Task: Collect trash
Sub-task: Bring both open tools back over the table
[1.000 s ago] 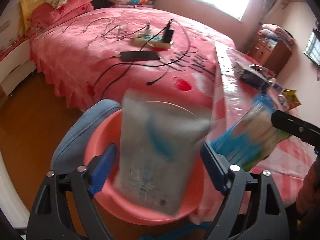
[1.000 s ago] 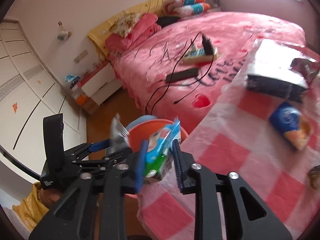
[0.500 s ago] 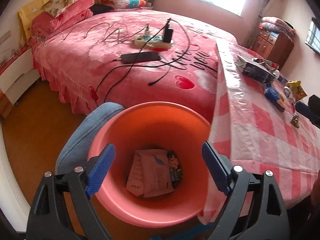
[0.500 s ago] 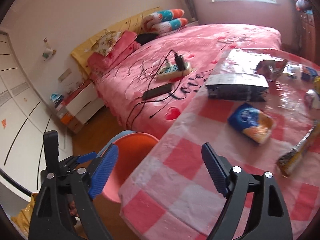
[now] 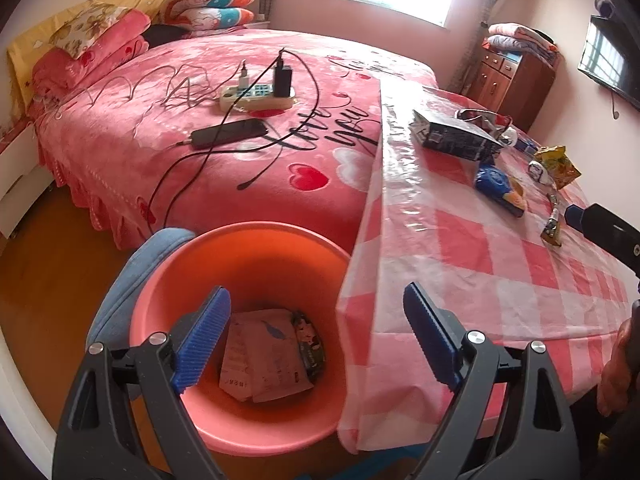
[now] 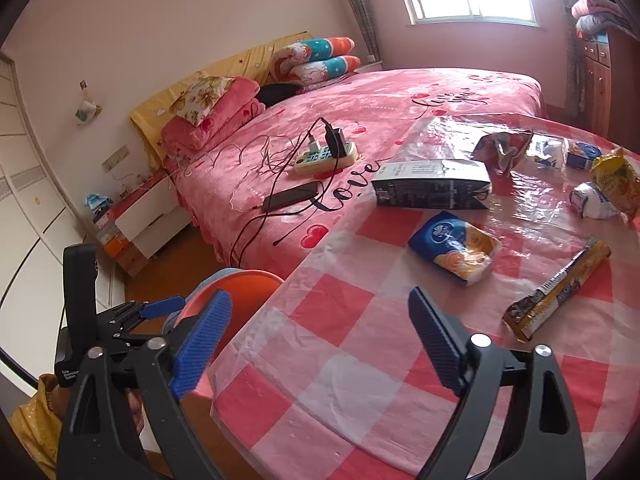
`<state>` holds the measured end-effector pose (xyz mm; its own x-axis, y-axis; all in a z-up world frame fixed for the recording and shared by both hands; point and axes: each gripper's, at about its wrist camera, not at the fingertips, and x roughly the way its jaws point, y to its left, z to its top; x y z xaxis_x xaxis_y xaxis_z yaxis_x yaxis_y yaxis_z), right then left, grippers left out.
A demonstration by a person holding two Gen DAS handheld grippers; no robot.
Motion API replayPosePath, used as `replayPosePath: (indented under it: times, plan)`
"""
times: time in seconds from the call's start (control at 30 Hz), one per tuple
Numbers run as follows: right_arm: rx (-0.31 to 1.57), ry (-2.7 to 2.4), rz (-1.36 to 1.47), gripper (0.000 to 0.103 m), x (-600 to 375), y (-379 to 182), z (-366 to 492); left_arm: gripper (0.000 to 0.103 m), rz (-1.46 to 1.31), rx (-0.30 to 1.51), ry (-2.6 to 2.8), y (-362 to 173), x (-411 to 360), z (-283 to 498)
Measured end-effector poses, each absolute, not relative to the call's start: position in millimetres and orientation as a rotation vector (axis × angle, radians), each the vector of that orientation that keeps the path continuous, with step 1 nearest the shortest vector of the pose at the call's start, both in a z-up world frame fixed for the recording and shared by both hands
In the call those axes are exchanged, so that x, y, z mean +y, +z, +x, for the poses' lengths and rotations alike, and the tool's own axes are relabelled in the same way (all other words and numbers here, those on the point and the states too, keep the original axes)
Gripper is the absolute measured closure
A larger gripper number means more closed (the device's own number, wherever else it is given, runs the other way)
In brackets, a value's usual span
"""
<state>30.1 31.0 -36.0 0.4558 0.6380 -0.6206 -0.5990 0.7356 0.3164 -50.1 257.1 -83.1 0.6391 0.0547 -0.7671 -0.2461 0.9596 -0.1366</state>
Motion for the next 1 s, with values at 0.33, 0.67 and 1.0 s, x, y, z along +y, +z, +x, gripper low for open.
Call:
replayPosePath:
  times: [0.33,0.67,1.0]
  plan:
    - [0.779,0.727,0.106,0.013,0.5,-36.0,37.3,0.014,-0.200,0.860,0.139,-72.3,228.1,-38.8]
    - [0.760,0.707,0.147,0.013,-26.2,-33.8,40.0,0.014,-0.144,0.865,0.090,-64.8,194.5,-27.7]
    - [0.752,0.679,0.196,0.013,-52.5,-33.9,45.6,0.014,-0.106,0.889,0.055,-66.1,168.0,-20.3]
